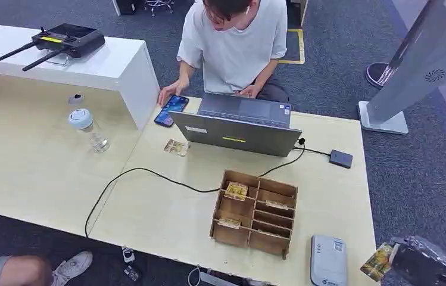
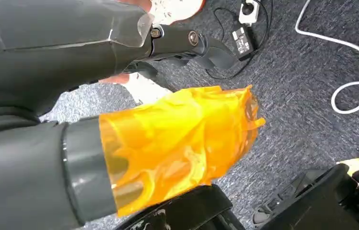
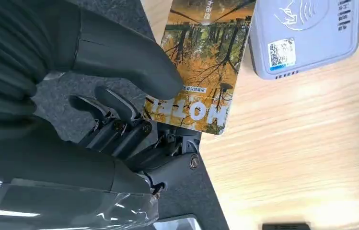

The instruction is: Pass the card to the sensor for recognition and then transmit it.

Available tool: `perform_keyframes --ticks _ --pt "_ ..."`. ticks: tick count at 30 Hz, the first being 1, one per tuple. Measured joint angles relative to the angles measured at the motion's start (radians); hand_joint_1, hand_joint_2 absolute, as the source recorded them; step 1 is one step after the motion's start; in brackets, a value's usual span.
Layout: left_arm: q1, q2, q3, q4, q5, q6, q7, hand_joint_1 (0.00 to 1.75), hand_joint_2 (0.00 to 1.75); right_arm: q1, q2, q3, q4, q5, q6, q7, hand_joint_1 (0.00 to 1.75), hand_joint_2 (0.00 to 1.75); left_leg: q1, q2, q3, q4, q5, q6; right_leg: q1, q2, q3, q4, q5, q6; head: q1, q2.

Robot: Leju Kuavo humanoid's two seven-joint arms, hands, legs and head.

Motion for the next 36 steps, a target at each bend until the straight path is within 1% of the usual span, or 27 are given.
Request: perform_keyframes --ticks 7,12,24,36 --pt "0.000 0.000 0.000 0.000 -0.005 0.000 0.001 0.00 0.00 -0.002 0.002 0.029 0.000 0.021 -0.007 0.001 1.75 1.75 0.000 0.000 0.000 0.000 0.000 0.000 0.000 0.000 0.000 0.000 0.000 0.000 0.000 0.000" --pt "0.000 0.000 0.000 0.000 -0.009 0.000 0.001 0.00 0.00 -0.014 0.014 0.054 0.000 0.039 -0.007 0.003 1.75 1.75 0.000 0.000 0.000 0.000 0.000 0.000 0.000 0.000 0.000 0.000 0.000 0.000 0.000 0.000" --pt "-0.001 0.000 0.000 0.000 -0.019 -0.002 0.002 0.00 0.00 -0.085 0.072 0.147 0.009 0.058 -0.008 0.003 1.75 1.75 0.000 0.000 0.000 0.000 0.000 0.000 0.000 0.000 0.000 0.000 0.000 0.000 0.000 0.000" --pt "-0.001 0.000 0.000 0.000 -0.023 -0.002 0.002 0.00 0.00 -0.156 0.117 0.214 0.035 0.055 -0.023 0.005 1.75 1.75 0.000 0.000 0.000 0.000 0.000 0.000 0.000 0.000 0.000 0.000 0.000 0.000 0.000 0.000"
